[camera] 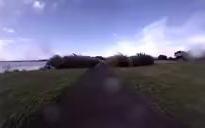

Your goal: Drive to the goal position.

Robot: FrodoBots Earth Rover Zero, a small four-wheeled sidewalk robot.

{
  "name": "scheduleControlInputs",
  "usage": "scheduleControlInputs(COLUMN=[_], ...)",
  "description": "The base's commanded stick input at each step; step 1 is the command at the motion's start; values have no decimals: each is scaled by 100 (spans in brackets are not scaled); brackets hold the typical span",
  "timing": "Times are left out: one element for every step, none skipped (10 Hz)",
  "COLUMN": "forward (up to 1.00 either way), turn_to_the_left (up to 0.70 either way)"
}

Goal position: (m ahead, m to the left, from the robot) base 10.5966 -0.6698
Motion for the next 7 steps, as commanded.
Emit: scheduleControlInputs(forward=[70,70,70,70,70,70,70], turn_to_the_left=[0,0,0,0,0,0,0])
